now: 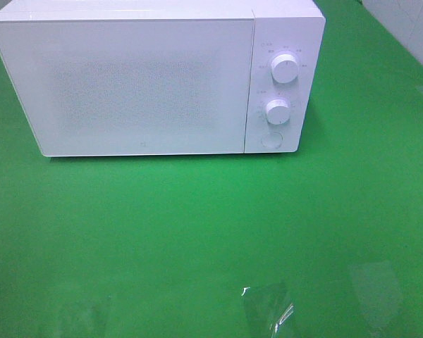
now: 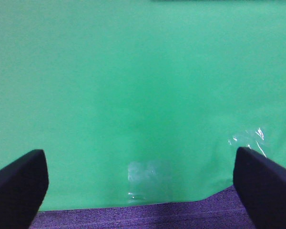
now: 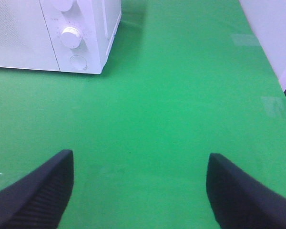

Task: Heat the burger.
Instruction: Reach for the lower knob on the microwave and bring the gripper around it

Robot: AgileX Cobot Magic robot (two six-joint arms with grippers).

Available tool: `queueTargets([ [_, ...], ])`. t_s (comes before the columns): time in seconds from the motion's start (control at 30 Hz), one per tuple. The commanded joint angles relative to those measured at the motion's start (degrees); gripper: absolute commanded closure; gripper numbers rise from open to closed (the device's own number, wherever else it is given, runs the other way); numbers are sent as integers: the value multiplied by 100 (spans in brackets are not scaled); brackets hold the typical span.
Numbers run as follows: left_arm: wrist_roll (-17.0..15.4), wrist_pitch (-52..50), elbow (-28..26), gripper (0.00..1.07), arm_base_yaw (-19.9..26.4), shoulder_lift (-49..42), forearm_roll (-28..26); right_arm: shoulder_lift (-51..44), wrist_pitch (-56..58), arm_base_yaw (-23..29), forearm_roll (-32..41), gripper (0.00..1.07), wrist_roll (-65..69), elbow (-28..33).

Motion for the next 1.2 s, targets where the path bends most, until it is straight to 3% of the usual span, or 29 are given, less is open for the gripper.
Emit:
queueTargets([
  [0.03,-46,-80,23,9,23,-206,-6,-155,-57,-46,6,34,52,23],
  [0.47,-46,-86,23,9,23,-2057,-6,-155,-57,-46,6,34,52,23],
  [1.2,-46,-86,23,9,23,-2023,6,-138,-57,-46,6,34,52,23],
])
